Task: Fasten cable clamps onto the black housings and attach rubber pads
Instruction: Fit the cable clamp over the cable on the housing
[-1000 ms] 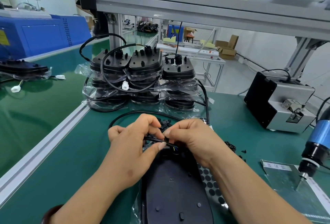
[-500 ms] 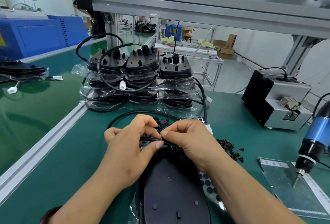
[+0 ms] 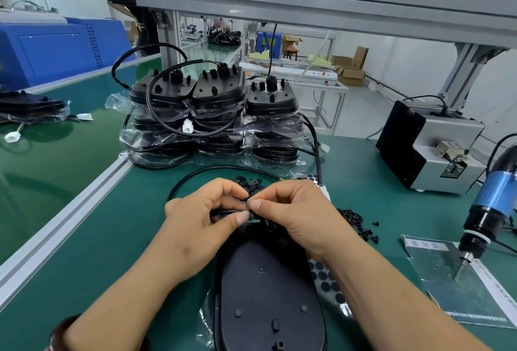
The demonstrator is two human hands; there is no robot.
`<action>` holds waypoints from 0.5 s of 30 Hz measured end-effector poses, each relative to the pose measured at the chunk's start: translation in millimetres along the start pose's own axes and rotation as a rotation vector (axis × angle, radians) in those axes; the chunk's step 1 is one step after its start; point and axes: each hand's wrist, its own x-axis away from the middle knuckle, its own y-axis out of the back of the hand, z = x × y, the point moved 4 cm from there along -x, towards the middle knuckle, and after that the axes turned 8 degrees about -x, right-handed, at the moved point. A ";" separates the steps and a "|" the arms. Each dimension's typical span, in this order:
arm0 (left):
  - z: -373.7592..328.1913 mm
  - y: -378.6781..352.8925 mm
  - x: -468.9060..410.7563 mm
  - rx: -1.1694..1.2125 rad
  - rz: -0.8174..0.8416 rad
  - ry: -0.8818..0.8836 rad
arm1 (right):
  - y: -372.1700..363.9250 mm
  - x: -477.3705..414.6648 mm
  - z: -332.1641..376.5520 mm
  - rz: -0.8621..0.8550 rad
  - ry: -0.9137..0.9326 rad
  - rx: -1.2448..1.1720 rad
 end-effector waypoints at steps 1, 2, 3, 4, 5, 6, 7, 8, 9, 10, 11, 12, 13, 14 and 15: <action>-0.4 -0.4 -0.1 0.009 -0.002 0.001 | -0.5 0.0 -0.4 0.004 -0.002 -0.010; -0.7 -0.7 0.0 0.023 0.000 0.003 | -0.6 0.0 -0.9 0.007 -0.006 -0.031; -0.5 -1.2 0.0 0.041 0.002 0.006 | -0.4 0.0 -1.6 0.010 -0.009 -0.054; -0.1 -1.6 0.0 0.060 0.004 0.012 | 0.1 -0.2 -2.3 0.013 -0.013 -0.066; 0.5 -2.0 0.1 0.075 0.003 0.019 | 0.7 -0.5 -3.0 0.017 -0.016 -0.063; 0.8 -2.1 0.3 0.083 0.001 0.027 | 1.3 -0.6 -3.5 0.023 -0.017 -0.048; 1.0 -2.2 0.5 0.084 -0.001 0.032 | 2.3 -1.0 -3.9 0.032 -0.018 -0.026; 1.5 -2.5 0.5 0.078 0.000 0.037 | 3.6 -1.4 -4.1 0.049 -0.020 -0.001; 2.3 -2.9 0.5 0.068 0.004 0.041 | 5.3 -1.8 -4.4 0.074 -0.026 0.025; 2.8 -3.2 0.8 0.061 0.008 0.044 | 7.4 -2.0 -4.5 0.107 -0.035 0.046; 3.3 -3.5 1.1 0.062 0.010 0.045 | 9.4 -2.0 -4.5 0.149 -0.046 0.057; 3.5 -3.6 1.6 0.066 0.009 0.045 | 11.3 -2.0 -4.4 0.197 -0.058 0.051; 3.8 -3.8 2.1 0.067 0.008 0.047 | 12.9 -1.8 -4.4 0.242 -0.069 0.030; 3.8 -3.9 2.5 0.068 0.006 0.049 | 14.5 -1.8 -4.7 0.274 -0.080 0.006; 3.7 -3.8 3.0 0.072 0.002 0.052 | 16.1 -2.3 -5.1 0.292 -0.086 -0.007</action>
